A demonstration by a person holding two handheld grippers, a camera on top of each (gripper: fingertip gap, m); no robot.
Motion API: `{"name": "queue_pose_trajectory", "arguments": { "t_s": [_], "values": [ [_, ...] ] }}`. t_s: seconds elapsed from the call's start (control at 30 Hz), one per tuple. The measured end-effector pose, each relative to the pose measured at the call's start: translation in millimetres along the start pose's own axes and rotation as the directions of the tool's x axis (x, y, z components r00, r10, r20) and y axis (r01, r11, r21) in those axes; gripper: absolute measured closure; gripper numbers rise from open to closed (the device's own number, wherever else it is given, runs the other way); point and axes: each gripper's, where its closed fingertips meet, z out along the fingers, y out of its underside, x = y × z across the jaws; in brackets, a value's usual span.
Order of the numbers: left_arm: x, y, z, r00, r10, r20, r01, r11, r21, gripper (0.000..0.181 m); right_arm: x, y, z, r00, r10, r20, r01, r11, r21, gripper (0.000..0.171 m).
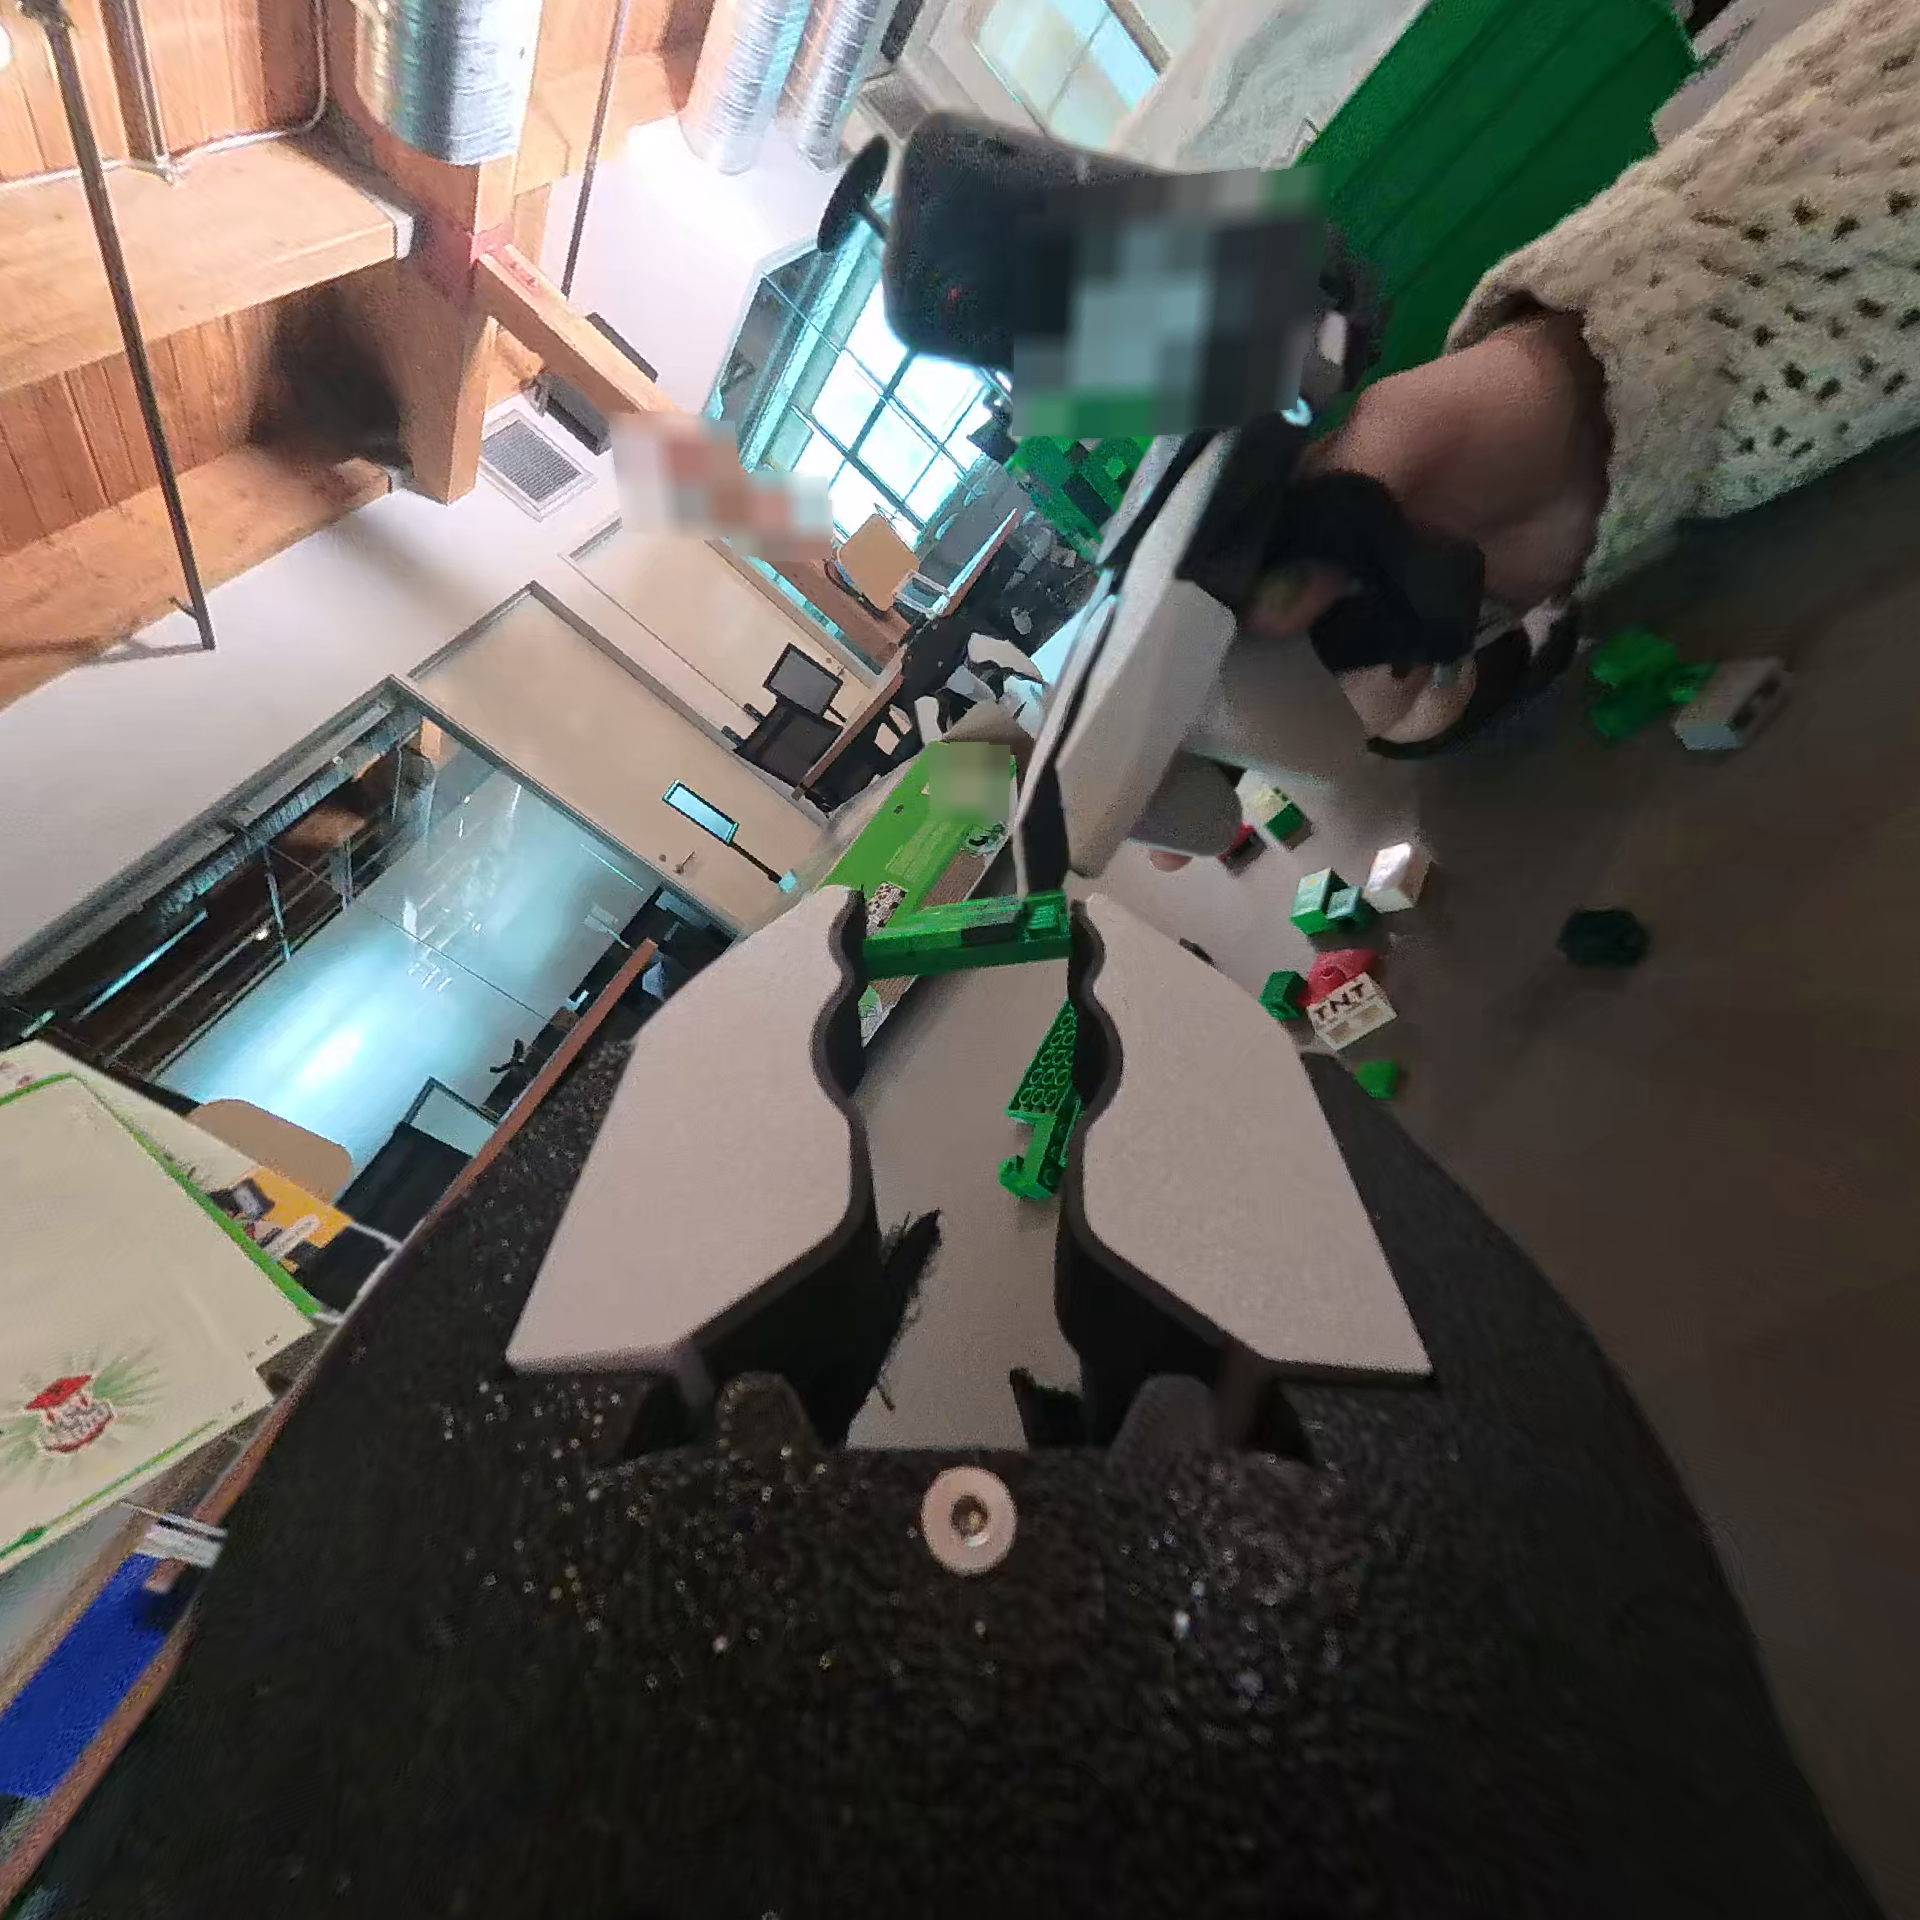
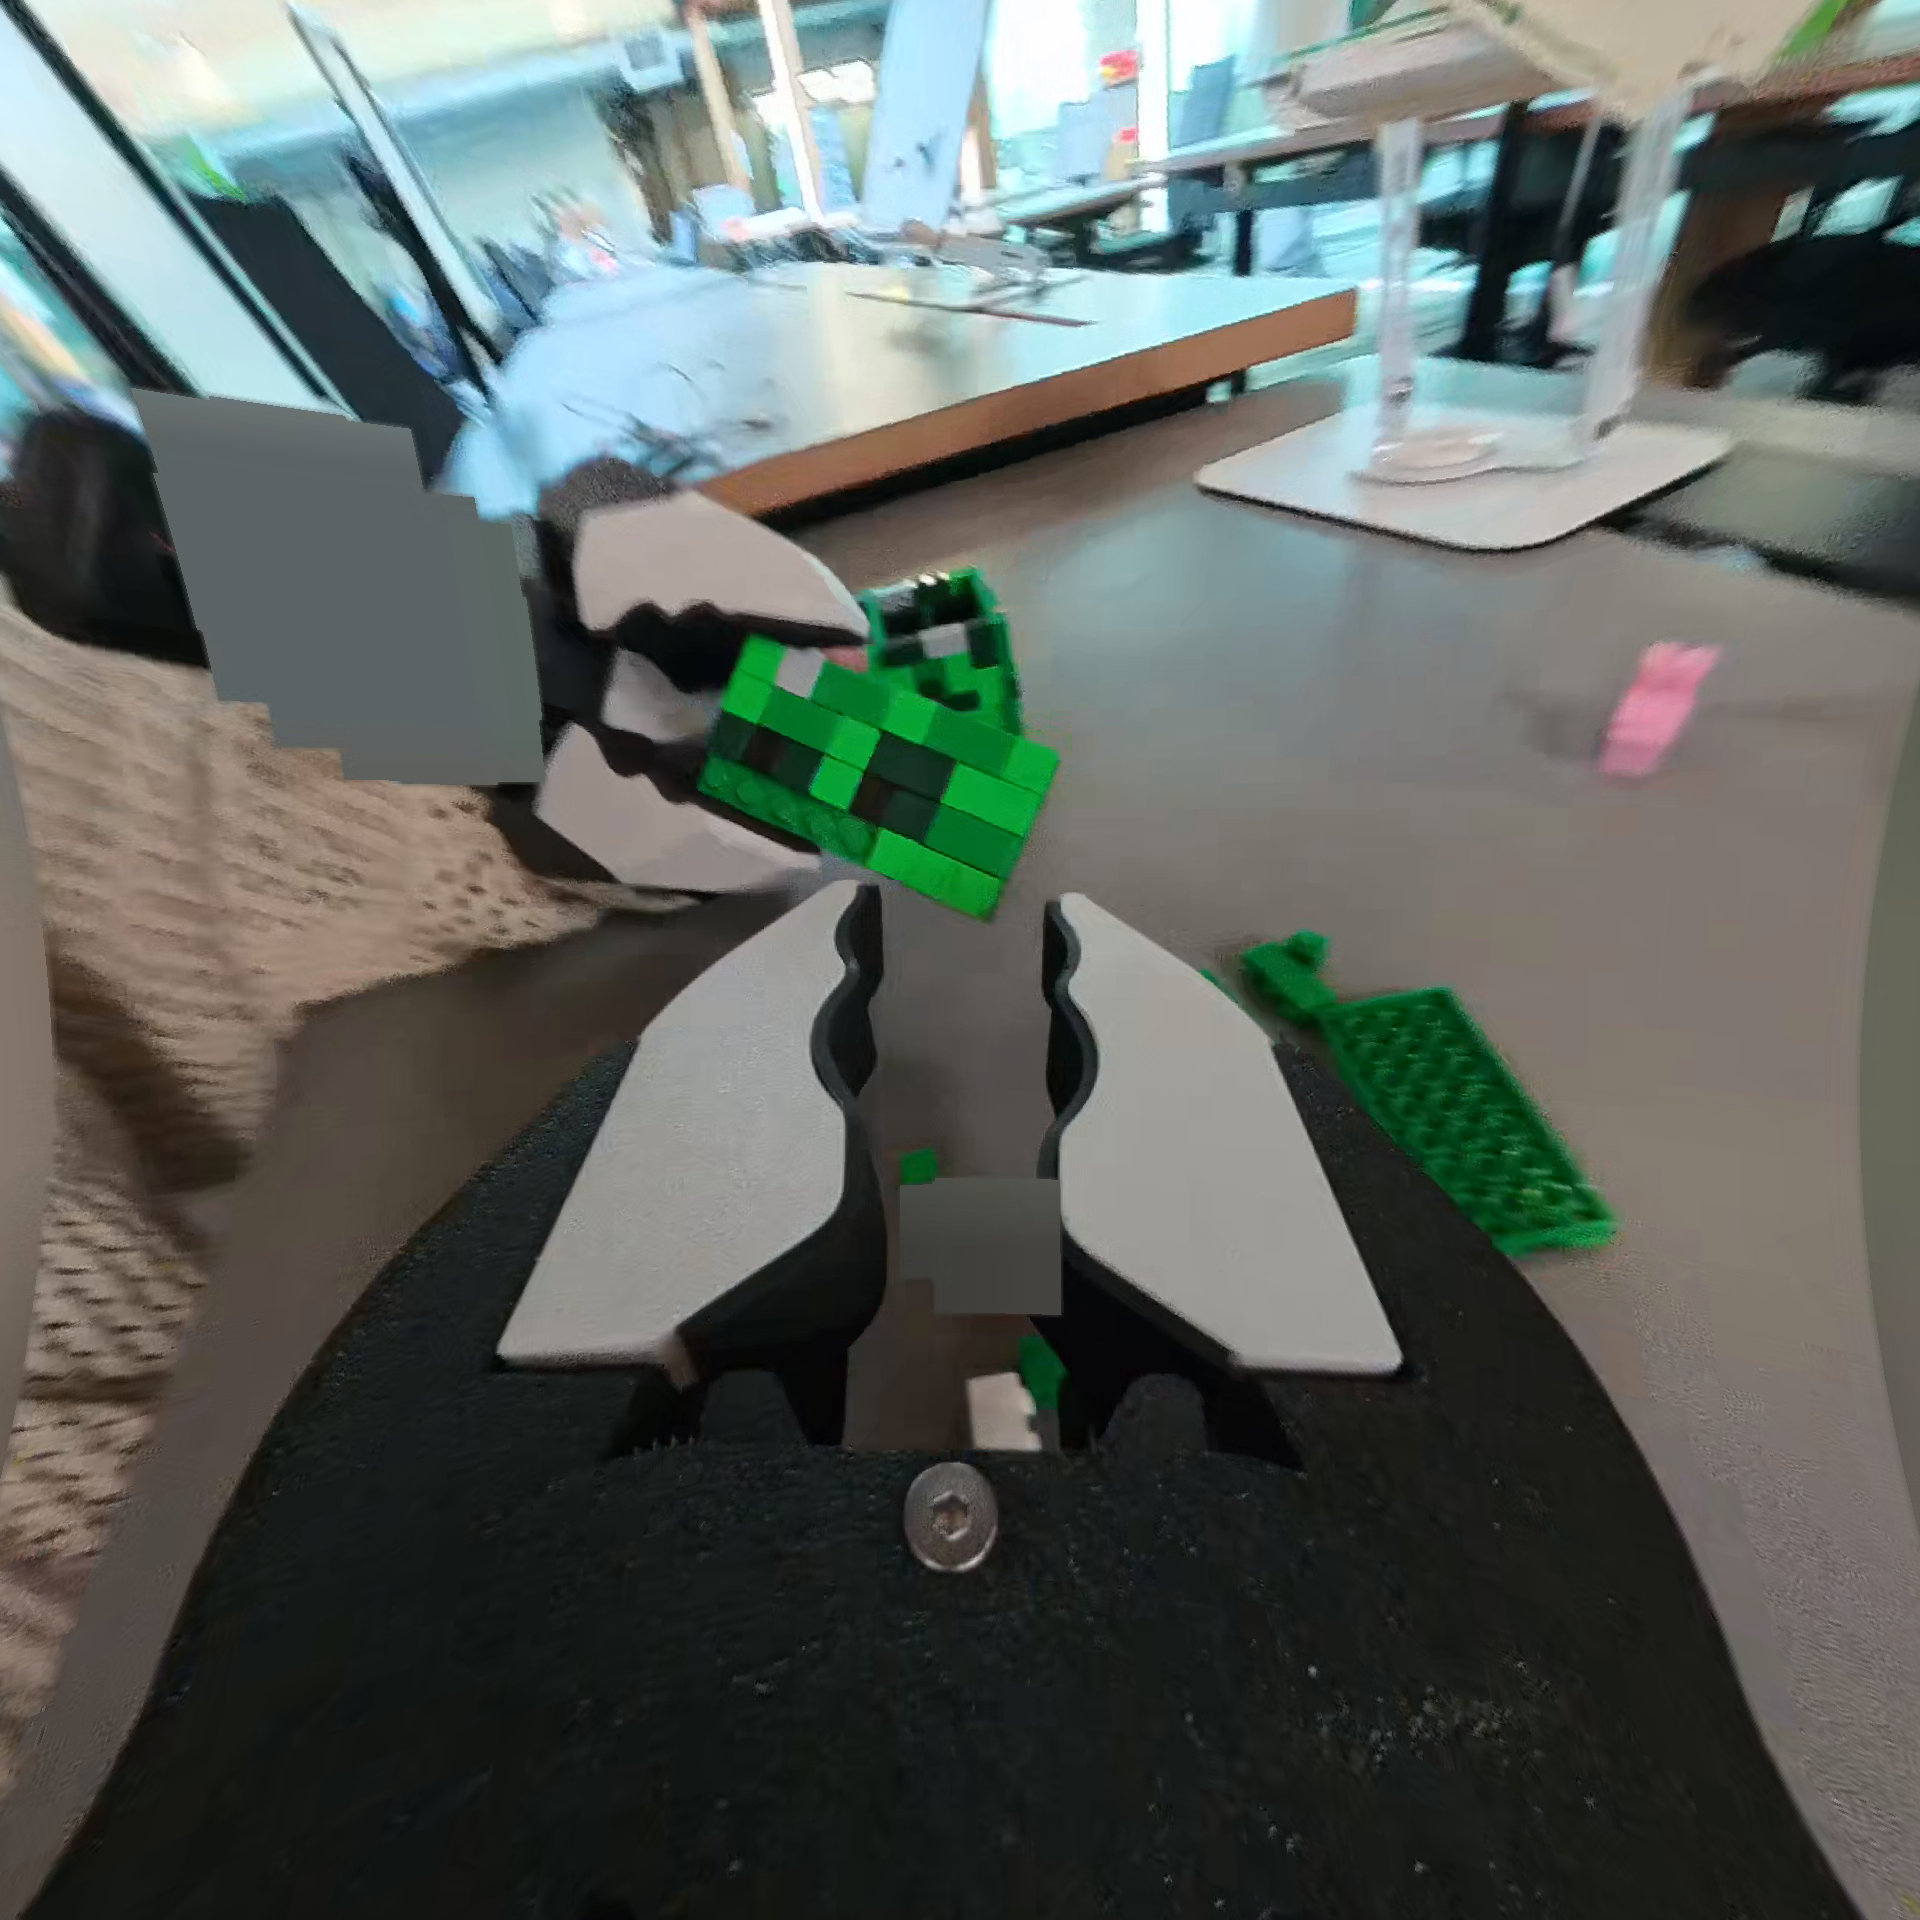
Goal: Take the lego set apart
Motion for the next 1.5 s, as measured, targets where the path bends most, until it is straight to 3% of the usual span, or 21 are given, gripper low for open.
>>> {"name": "queue_pose_trajectory", "arguments": {
  "t_s": [0.1, 0.4, 0.83, 1.5],
  "values": [
    [5.6, -2.6, 0.8, 0.999, 0.041, -0.015, -0.041, 0.999, 0.003, 0.145, -5.7, 0.1, 1.9, 0.994, 0.084, 0.073, -0.085, 0.996, 0.009, 0.143],
    [9.2, -5.8, 0.2, 0.996, 0.084, -0.021, -0.084, 0.996, 0.008, 0.145, -9.0, 5.5, 5.0, 0.997, 0.046, 0.067, -0.044, 0.999, -0.027, 0.145],
    [7.0, -16.3, -5.4, 0.998, 0.037, -0.047, -0.032, 0.996, 0.088, 0.146, -17.6, 0.9, 4.8, 0.995, 0.045, 0.093, -0.042, 0.998, -0.039, 0.147],
    [15.5, -24.4, -6.6, 0.995, 0.064, -0.080, -0.054, 0.991, 0.124, 0.146, -26.5, 6.7, 2.3, 0.903, 0.316, 0.292, -0.303, 0.949, -0.089, 0.148]
  ]
}}
